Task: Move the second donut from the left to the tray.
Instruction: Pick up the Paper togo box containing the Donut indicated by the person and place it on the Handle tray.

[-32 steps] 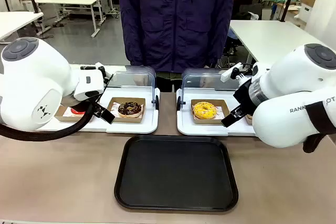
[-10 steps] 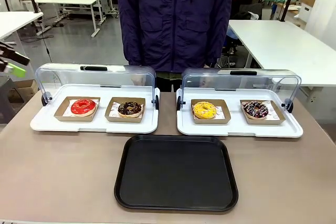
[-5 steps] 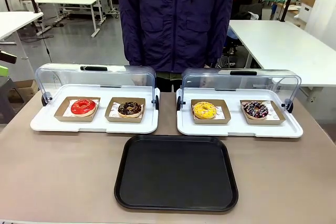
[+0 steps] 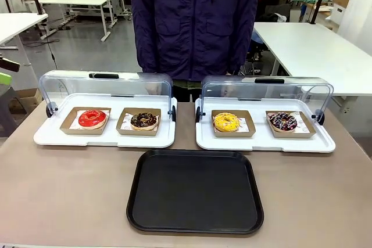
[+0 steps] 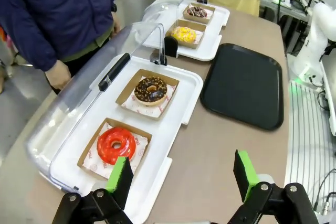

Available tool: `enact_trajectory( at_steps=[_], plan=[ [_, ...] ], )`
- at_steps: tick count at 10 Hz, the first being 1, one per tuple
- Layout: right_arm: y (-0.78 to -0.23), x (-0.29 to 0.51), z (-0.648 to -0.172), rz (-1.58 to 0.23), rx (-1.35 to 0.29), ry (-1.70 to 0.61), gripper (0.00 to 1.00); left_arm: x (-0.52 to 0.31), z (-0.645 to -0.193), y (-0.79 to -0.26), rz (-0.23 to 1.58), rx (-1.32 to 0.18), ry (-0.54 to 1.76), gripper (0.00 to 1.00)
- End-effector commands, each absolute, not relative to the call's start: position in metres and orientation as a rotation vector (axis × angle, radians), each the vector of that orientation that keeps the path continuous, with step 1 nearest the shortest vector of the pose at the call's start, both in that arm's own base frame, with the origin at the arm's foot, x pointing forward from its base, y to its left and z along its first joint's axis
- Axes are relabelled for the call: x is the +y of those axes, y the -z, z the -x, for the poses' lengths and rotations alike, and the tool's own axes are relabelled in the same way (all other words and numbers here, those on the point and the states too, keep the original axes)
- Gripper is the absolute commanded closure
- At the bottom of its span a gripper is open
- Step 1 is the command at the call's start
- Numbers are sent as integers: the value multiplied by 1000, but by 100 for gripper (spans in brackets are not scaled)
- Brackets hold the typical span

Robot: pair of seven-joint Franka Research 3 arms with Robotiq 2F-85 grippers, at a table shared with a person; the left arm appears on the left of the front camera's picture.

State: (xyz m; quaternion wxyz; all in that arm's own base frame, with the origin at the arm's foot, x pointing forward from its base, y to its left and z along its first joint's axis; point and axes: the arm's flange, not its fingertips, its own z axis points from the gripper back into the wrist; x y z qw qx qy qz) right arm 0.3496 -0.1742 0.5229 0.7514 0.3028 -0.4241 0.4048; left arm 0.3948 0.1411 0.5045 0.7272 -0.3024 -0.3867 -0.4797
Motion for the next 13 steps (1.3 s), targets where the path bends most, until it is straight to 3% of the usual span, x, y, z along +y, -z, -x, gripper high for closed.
enact_trajectory(
  at_steps=[1, 13],
  plan=[
    [-528, -176, -350, -654, -951, -908, 0, 140, -396, -506, 675, -878, 1079, 0],
    [-528, -176, -350, -654, -951, -908, 0, 140, -396, -506, 675, -878, 1079, 0]
  ],
)
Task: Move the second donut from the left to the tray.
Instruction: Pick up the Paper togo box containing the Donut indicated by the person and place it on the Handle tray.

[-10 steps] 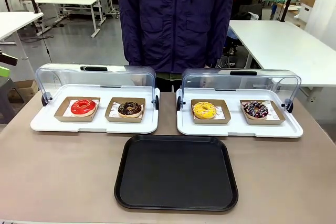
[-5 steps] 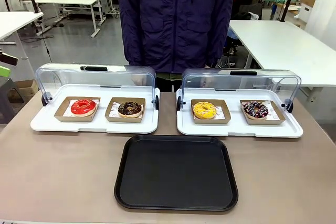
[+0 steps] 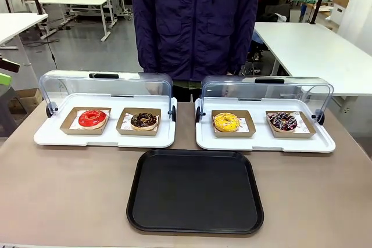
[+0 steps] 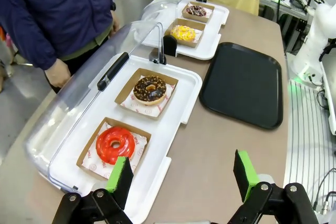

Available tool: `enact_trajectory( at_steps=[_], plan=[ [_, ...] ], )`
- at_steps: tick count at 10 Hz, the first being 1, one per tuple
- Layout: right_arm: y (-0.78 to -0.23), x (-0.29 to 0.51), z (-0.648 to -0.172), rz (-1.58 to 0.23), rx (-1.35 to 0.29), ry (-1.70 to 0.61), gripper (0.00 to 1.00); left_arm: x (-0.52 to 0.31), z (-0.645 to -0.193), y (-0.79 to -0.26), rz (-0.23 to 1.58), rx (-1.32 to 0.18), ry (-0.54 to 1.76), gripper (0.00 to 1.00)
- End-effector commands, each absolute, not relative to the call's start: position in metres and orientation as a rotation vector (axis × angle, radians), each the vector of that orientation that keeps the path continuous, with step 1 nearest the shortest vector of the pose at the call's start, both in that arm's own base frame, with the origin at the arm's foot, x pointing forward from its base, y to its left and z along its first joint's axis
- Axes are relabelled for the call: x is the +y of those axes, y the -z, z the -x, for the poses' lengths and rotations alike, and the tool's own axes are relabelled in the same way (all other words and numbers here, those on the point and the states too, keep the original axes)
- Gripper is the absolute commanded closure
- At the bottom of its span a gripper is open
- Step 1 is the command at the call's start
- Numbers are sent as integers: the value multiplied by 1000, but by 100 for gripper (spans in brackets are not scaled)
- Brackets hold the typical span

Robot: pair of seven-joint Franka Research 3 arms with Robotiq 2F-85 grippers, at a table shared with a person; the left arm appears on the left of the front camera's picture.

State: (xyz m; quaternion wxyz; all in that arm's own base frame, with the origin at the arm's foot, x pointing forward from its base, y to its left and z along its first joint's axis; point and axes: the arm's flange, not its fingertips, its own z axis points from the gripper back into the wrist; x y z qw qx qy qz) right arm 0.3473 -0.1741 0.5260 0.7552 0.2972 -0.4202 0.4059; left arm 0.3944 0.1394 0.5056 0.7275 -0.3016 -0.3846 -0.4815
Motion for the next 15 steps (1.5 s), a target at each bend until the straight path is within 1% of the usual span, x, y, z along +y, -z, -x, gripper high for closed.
enact_trajectory(
  at_steps=[1, 15],
  plan=[
    [-528, -176, -350, -654, -951, -908, 0, 140, -396, -506, 675, -878, 1079, 0],
    [-528, -176, -350, -654, -951, -908, 0, 140, -396, -506, 675, -878, 1079, 0]
  ],
)
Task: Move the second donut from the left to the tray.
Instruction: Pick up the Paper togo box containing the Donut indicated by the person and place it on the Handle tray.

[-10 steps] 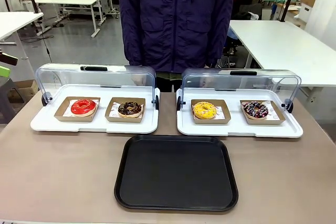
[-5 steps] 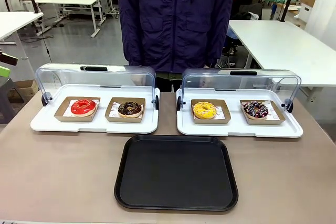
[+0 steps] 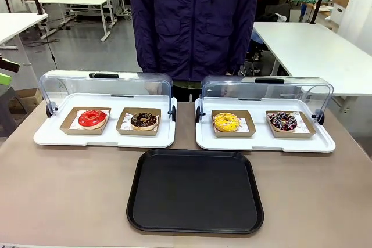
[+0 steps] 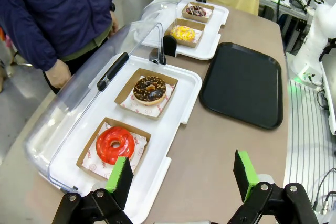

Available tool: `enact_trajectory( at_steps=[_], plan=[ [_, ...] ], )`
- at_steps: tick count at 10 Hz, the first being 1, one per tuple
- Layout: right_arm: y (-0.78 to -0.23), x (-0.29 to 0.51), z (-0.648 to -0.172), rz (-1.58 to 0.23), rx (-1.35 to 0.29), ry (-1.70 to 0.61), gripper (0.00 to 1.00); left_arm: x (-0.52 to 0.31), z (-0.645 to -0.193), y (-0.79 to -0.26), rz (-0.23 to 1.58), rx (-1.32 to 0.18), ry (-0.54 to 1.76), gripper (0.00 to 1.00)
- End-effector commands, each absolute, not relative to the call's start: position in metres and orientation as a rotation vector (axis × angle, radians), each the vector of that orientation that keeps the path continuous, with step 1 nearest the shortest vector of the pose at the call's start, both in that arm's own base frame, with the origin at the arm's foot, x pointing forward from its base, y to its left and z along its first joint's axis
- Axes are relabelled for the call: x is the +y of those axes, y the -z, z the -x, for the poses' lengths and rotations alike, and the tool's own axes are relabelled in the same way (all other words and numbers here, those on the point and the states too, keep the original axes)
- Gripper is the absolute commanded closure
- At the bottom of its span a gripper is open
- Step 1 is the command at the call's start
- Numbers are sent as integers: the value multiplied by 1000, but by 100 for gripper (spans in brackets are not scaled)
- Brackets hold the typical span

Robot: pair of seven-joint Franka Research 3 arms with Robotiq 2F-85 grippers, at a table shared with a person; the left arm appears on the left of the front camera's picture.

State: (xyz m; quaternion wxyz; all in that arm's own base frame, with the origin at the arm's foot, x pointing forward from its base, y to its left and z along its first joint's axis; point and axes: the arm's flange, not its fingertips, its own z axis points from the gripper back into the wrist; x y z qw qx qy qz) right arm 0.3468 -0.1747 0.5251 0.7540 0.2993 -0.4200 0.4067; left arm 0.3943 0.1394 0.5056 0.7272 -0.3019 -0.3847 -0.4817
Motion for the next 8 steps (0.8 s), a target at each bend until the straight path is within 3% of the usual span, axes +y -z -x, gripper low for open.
enact_trajectory(
  at_steps=[1, 8],
  plan=[
    [-528, -176, -350, -654, -951, -908, 0, 140, -396, -506, 675, -878, 1079, 0],
    [-528, -176, -350, -654, -951, -908, 0, 140, -396, -506, 675, -878, 1079, 0]
  ],
)
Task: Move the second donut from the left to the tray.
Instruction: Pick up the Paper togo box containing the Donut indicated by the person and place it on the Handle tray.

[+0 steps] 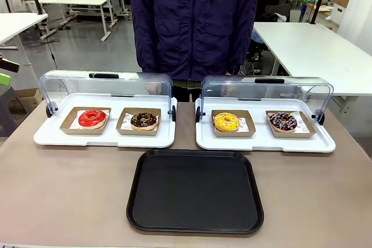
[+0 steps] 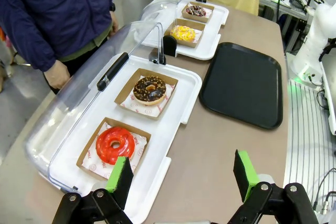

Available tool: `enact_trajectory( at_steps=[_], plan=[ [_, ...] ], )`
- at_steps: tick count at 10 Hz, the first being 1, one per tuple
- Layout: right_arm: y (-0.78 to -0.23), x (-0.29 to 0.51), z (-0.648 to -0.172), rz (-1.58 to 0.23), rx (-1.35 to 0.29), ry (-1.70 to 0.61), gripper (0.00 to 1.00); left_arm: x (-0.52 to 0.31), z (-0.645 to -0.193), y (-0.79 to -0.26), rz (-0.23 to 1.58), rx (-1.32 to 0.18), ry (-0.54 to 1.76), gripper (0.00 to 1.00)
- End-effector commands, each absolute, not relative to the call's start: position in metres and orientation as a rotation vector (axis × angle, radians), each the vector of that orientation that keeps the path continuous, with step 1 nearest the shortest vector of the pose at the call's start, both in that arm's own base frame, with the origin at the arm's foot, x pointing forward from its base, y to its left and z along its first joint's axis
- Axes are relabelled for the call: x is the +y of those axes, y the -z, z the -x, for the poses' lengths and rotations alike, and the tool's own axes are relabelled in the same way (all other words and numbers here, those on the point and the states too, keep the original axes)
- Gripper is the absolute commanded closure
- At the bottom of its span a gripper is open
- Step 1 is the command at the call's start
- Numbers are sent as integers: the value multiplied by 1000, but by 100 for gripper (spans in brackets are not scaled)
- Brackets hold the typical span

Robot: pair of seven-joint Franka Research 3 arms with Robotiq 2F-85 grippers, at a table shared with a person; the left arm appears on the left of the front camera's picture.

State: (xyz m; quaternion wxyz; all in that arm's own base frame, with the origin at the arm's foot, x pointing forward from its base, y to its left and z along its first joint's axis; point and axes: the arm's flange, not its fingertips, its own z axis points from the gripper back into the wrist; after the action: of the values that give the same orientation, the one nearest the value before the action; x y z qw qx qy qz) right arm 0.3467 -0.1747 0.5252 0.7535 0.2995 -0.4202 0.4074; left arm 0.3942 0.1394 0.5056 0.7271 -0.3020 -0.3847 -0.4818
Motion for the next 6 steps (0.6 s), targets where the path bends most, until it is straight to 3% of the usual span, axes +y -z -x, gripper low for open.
enact_trajectory(
  at_steps=[1, 6],
  plan=[
    [-528, -176, -350, -654, -951, -908, 0, 140, -396, -506, 675, -878, 1079, 0],
    [-528, -176, -350, -654, -951, -908, 0, 140, -396, -506, 675, -878, 1079, 0]
  ],
)
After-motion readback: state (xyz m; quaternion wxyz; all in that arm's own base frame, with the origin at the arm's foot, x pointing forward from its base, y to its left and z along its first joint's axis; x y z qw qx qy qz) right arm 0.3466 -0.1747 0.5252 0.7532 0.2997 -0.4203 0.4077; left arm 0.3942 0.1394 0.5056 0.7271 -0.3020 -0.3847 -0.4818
